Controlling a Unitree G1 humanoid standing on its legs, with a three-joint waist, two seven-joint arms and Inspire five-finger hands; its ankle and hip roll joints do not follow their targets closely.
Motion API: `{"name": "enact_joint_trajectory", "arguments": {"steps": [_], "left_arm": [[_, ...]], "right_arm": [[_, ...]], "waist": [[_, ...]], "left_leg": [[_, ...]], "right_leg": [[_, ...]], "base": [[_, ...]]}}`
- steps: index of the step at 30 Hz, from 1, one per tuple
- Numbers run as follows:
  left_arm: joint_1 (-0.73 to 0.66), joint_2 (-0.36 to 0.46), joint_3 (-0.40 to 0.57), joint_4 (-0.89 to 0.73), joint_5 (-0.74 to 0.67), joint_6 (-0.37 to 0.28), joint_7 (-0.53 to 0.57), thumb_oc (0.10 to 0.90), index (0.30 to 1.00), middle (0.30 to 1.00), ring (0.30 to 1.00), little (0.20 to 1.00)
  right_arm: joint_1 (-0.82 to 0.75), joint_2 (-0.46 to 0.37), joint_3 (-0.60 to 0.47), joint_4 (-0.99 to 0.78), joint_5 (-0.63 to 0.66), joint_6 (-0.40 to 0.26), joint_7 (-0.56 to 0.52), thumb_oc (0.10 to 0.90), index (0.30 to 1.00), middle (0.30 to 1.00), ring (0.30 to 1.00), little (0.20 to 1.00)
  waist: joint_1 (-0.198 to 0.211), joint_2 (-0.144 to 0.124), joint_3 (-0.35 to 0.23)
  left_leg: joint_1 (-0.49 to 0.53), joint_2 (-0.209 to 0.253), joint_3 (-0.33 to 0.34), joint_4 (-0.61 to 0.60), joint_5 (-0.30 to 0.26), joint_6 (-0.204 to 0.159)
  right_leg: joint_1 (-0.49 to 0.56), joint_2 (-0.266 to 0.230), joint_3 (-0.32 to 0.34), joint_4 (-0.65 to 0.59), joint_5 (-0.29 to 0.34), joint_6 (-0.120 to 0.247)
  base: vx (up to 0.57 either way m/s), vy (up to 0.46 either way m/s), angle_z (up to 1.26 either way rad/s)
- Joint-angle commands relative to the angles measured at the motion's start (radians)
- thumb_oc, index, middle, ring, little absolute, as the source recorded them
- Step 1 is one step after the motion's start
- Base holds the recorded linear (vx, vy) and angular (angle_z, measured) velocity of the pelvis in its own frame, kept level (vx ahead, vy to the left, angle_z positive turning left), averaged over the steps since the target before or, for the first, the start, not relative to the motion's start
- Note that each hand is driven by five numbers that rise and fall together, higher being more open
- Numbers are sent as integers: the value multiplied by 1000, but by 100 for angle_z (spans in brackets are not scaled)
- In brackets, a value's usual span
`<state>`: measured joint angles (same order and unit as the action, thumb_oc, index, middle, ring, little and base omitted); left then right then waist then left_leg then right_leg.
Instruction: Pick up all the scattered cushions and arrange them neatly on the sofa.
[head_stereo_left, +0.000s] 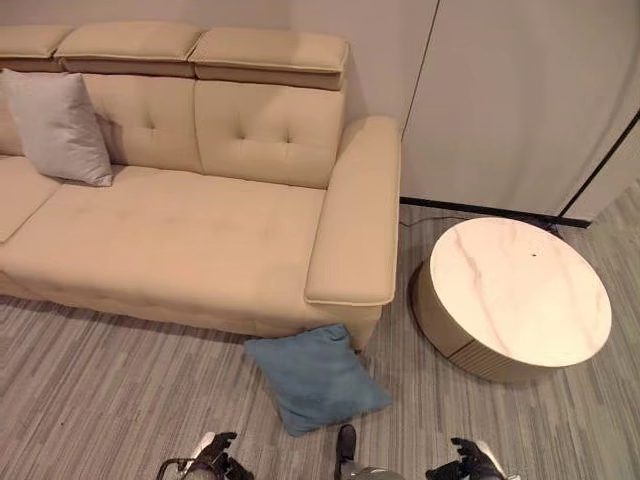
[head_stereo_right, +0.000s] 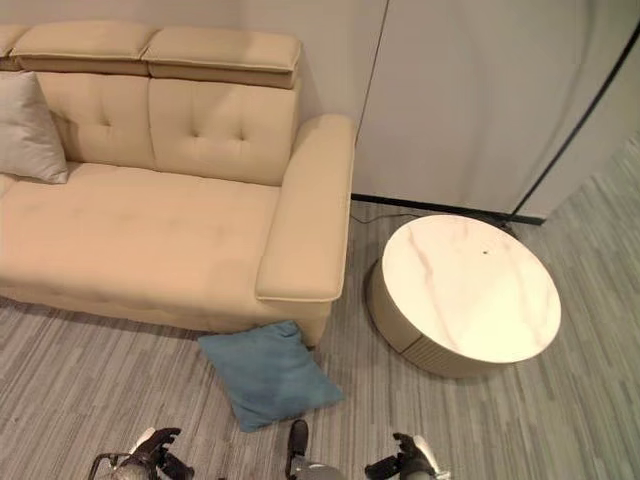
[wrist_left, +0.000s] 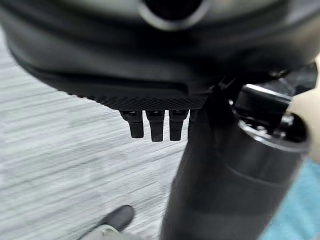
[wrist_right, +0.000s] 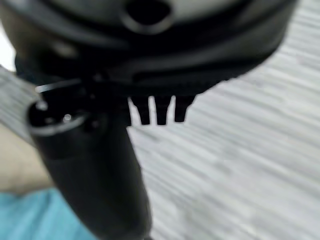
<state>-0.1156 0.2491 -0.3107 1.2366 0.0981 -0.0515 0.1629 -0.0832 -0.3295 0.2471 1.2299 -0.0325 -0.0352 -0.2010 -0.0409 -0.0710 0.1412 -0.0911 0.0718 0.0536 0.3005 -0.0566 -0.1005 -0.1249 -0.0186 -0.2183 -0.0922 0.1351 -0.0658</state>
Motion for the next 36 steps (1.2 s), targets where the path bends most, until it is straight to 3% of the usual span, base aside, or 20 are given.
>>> {"name": "enact_joint_trajectory", "arguments": {"steps": [1,6,11,16,17,19,21,24,25,27,33,36], "left_arm": [[-3,27,-3,-27,-13,-28,7,800,900,900,900,900],[6,30,-7,-19,3,-21,4,800,900,900,900,900],[17,50,13,-2,6,-15,9,800,900,900,900,900],[-89,109,11,-74,-103,-51,65,800,900,900,900,900],[-119,125,8,-107,-128,-62,79,800,900,900,900,900],[-160,141,1,-154,-161,-72,92,800,900,900,900,900],[-175,146,0,-173,-175,-78,100,800,900,900,900,900],[-250,165,-8,-239,-233,-89,124,800,900,900,900,900],[-250,165,-7,-239,-233,-88,124,800,900,900,900,900],[-285,179,-6,-279,-266,-98,140,800,900,900,900,900],[-287,187,0,-337,-293,-103,161,800,900,900,900,900],[-271,185,-2,-362,-295,-104,162,800,900,900,900,900]], "right_arm": [[31,-21,-4,13,-1,-2,-20,800,900,900,900,900],[33,-19,-1,14,-5,1,-21,800,900,900,900,900],[30,-8,15,3,-19,-2,-23,800,900,900,900,900],[-108,-35,38,-126,46,-30,-69,800,900,900,900,900],[-143,-47,44,-162,64,-32,-80,800,900,900,900,900],[-195,-61,56,-197,81,-31,-98,800,900,900,900,900],[-219,-64,66,-216,85,-33,-105,800,900,900,900,900],[-336,-91,111,-283,69,-24,-145,800,900,900,900,900],[-337,-91,112,-283,69,-24,-145,800,900,900,900,900],[-416,-114,142,-340,39,-21,-177,800,900,900,900,900],[-567,-164,144,-467,7,-25,-249,800,900,900,900,900],[-604,-174,132,-484,17,-28,-268,800,900,900,900,900]], "waist": [[-14,-22,-3],[-6,-15,-2],[0,-24,8],[13,-23,95],[15,-15,108],[15,-9,126],[14,-5,127],[14,10,146],[13,11,142],[14,20,150],[18,31,141],[24,38,138]], "left_leg": [[-48,3,86,-94,-17,33],[-72,5,124,-188,42,26],[-74,-6,113,-198,40,37],[-344,-36,114,-62,17,76],[-395,-30,113,-28,-14,72],[-485,-22,118,21,-15,75],[-521,-21,118,35,-17,76],[-715,-11,118,138,-22,83],[-722,-10,117,141,-23,83],[-858,-1,107,220,-31,88],[-1101,0,80,331,-40,98],[-1141,-11,70,329,-36,98]], "right_leg": [[26,-58,40,93,-130,155],[43,-32,25,92,-152,153],[22,-34,37,134,-166,149],[-303,-71,68,318,-155,136],[-367,-78,81,362,-176,144],[-456,-93,87,401,-171,142],[-496,-97,93,416,-171,140],[-678,-112,110,496,-166,133],[-684,-112,110,498,-167,133],[-810,-119,118,564,-170,130],[-1042,-130,128,676,-185,124],[-1088,-136,127,689,-190,123]], "base": [[66,-36,41],[91,-5,24],[51,52,-18],[-233,96,2],[-167,63,11],[-133,33,-3],[-87,9,-7],[-151,-3,-3],[-102,-17,1],[-92,-40,3],[1,-47,3],[-6,-26,10]]}}
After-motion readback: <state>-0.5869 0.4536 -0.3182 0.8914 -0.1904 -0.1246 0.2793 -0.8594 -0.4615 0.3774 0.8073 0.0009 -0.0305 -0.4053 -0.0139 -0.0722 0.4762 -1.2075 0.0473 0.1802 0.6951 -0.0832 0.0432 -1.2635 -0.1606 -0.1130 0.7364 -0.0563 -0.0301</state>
